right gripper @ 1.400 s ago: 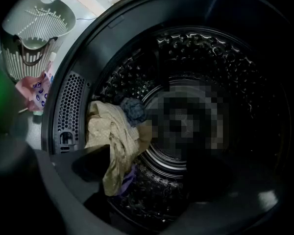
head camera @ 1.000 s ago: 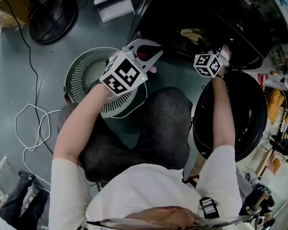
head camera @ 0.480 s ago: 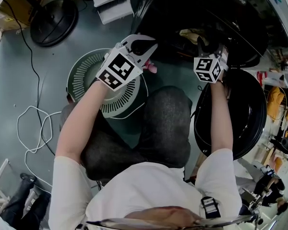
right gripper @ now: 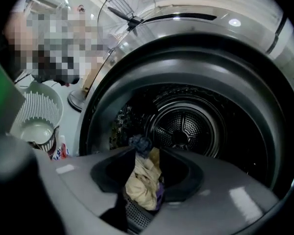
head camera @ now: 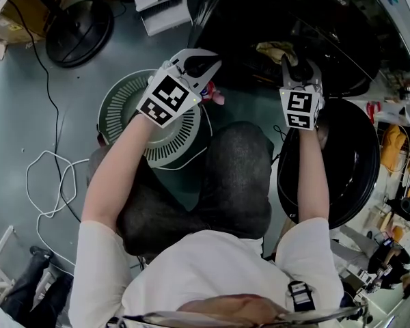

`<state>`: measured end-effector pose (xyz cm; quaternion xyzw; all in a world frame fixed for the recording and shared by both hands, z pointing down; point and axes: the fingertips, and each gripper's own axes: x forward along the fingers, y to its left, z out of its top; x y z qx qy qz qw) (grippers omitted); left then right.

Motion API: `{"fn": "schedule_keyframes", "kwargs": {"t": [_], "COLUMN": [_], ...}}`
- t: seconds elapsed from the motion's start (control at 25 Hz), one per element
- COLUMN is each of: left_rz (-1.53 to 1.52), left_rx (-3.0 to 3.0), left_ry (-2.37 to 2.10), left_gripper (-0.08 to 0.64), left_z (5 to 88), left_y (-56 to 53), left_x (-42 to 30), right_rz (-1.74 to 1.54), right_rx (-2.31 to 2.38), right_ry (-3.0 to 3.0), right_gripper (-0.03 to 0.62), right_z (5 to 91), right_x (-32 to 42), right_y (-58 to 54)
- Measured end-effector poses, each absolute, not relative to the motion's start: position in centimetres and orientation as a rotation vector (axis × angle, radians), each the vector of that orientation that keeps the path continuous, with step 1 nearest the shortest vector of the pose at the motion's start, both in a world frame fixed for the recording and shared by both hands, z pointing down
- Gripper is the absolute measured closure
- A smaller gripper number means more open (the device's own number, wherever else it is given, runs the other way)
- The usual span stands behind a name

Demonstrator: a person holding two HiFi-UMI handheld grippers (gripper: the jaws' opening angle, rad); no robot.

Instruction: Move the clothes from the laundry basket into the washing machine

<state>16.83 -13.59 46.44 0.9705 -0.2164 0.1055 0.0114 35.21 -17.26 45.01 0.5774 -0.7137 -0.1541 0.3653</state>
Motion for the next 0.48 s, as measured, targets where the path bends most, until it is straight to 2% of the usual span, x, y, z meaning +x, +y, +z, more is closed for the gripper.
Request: {"fn": "schedule_keyframes", "kwargs": {"t": [0.2, 0.48], "left_rz": [0.319, 0.302], "left_rx": [3.009, 3.004], "left_ry": [-0.707, -0.733], "left_gripper": [0.555, 0.555], "left_z": [46.4, 46.0], "left_y": [-14.1, -14.7], "left_x": [16.3, 16.0], "right_rz": [-0.321, -0.237], "right_rx": [1.507, 1.482], "right_ry": [-1.968, -2.147], "right_gripper": [0.467, 0.562], "right_z": [43.8, 43.0], "right_x": [33.1, 30.0], "right_y": [-16.4, -16.0]}}
